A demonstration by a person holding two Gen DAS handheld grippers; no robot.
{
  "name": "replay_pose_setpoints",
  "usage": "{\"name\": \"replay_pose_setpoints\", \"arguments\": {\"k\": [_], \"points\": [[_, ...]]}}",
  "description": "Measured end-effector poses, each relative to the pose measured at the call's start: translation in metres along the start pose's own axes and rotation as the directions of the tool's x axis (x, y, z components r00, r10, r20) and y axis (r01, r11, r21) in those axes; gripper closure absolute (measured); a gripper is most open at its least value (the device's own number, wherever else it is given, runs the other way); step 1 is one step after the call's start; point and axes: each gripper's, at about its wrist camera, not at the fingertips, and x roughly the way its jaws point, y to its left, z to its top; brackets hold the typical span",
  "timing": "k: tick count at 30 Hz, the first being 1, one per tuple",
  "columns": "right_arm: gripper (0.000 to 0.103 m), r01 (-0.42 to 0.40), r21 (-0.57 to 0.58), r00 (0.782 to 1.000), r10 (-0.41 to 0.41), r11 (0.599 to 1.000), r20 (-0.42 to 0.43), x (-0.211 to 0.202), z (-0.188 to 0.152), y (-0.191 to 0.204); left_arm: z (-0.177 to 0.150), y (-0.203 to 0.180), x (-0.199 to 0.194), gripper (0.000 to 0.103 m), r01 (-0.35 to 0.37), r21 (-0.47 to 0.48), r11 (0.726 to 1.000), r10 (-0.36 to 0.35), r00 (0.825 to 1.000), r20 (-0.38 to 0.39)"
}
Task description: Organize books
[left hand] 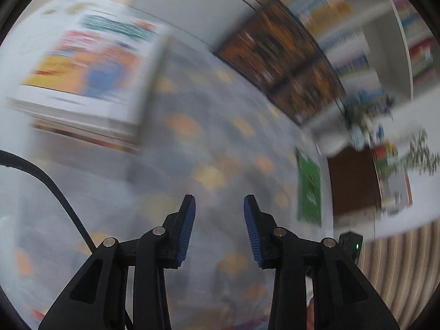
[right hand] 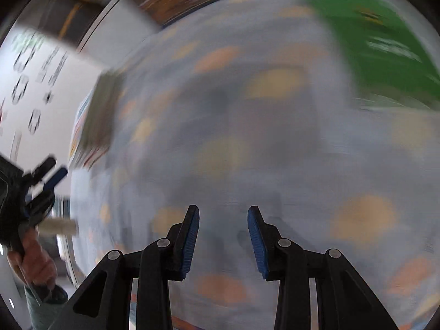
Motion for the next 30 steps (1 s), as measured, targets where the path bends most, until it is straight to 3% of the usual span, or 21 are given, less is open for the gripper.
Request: {"name": "replay_pose_setpoints", "arguments": {"k": [5, 9, 11, 13, 15, 19, 21, 23, 25, 26, 27, 30], "points": [[0.061, 0.046, 0.129, 0.993, -0.060, 0.991, 0.101, -0.056, 0.015, -0.089, -0.035, -0.087, 0.058, 0.066, 0.033, 0.117, 0.993, -0.020, 0.994, -0.112], [0.051, 0.052, 0.190, 0.982, -0.084, 0.980, 0.168, -0.093, 0.025, -0.138, -0.063, -0.156, 0.103, 0.063, 0.100, 0.199, 0.975, -0.051, 0.970, -0.239], [0.048, 0.061, 0.203, 0.978, -0.100, 0.977, 0.186, -0.105, 0.031, -0.154, -0.073, -0.181, 0.117, 0.054, 0.130, 0.220, 0.967, -0.068, 0.961, -0.266], [0.047, 0.065, 0.212, 0.975, -0.107, 0.975, 0.194, -0.116, 0.036, -0.173, -0.078, -0.199, 0.131, 0.039, 0.151, 0.221, 0.963, -0.086, 0.957, -0.277], [0.047, 0.059, 0.210, 0.976, -0.100, 0.976, 0.194, -0.121, 0.052, -0.185, -0.078, -0.209, 0.148, 0.038, 0.162, 0.218, 0.962, -0.099, 0.957, -0.274], [0.042, 0.054, 0.159, 0.973, -0.088, 0.986, 0.212, -0.125, 0.083, -0.188, -0.069, -0.217, 0.185, 0.039, 0.078, 0.211, 0.974, -0.028, 0.973, -0.230], [0.033, 0.066, 0.142, 0.970, -0.097, 0.988, 0.222, -0.124, 0.092, -0.192, -0.065, -0.220, 0.201, 0.041, 0.015, 0.233, 0.972, 0.031, 0.981, -0.194], [0.033, 0.074, 0.125, 0.966, -0.102, 0.989, 0.239, -0.121, 0.105, -0.195, -0.061, -0.222, 0.213, 0.051, -0.019, 0.247, 0.969, 0.063, 0.983, -0.173], [0.038, 0.083, 0.089, 0.957, -0.104, 0.993, 0.272, -0.118, 0.115, -0.193, -0.058, -0.221, 0.221, 0.065, -0.020, 0.241, 0.970, 0.064, 0.983, -0.175], [0.047, 0.114, 0.064, 0.949, -0.128, 0.991, 0.287, -0.115, 0.120, -0.190, -0.057, -0.218, 0.226, 0.071, -0.027, 0.227, 0.973, 0.069, 0.982, -0.178], [0.055, 0.139, 0.047, 0.947, -0.147, 0.989, 0.286, -0.112, 0.124, -0.188, -0.056, -0.215, 0.229, 0.074, -0.033, 0.211, 0.977, 0.072, 0.982, -0.176], [0.062, 0.207, -0.003, 0.934, -0.197, 0.978, 0.300, -0.099, 0.136, -0.184, -0.055, -0.210, 0.235, 0.079, -0.024, 0.179, 0.983, 0.055, 0.984, -0.172]]}}
